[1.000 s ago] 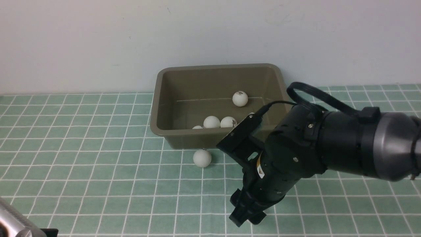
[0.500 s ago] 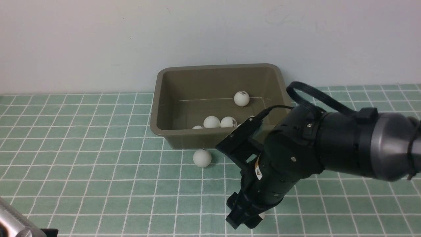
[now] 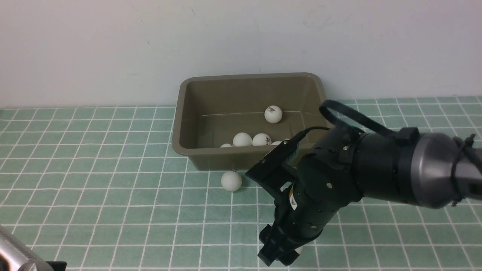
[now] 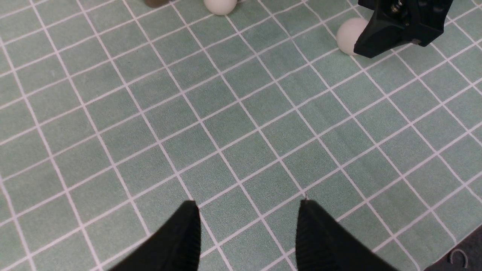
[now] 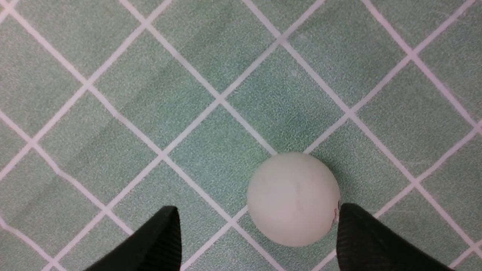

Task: Put the table tennis balls in the box on the green coffee tablecloth.
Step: 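Reach for and grasp a ping pong ball on the table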

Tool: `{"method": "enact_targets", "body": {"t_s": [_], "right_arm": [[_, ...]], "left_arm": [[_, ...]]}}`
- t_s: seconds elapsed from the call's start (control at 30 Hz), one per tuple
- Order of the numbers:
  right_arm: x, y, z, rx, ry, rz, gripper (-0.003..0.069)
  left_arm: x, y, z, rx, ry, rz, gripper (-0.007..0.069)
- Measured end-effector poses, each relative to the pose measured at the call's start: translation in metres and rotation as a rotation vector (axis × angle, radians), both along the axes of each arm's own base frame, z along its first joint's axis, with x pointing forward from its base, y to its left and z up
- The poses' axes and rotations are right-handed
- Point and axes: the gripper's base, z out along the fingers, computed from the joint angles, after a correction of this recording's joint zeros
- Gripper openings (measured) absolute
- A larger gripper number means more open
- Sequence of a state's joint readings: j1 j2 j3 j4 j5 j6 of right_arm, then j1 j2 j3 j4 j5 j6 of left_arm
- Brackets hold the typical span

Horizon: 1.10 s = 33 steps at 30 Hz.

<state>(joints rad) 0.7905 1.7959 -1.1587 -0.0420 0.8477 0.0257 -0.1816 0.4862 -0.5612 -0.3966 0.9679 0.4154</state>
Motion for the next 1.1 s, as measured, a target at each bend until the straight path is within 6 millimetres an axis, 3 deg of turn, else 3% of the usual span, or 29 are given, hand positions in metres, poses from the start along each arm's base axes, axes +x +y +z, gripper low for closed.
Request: {"method": "enact_targets", "body": {"t_s": [0.53, 0.93, 1.1], "right_arm": [[0.002, 0.003, 0.0, 0.026, -0.019, 0.0, 0.0501], [0.006, 0.005, -0.026, -0.03, 0.02, 0.008, 0.0498], [0.007, 0.005, -0.028, -0.039, 0.012, 0.015, 0.0444]], "left_arm": [[0.0, 0.0, 0.0, 0.0, 0.0, 0.0, 0.032], [0.0, 0.0, 0.0, 0.001, 0.003, -0.001, 0.032], [-0.002, 0.0, -0.001, 0.006, 0.022, -0.009, 0.032]]}}
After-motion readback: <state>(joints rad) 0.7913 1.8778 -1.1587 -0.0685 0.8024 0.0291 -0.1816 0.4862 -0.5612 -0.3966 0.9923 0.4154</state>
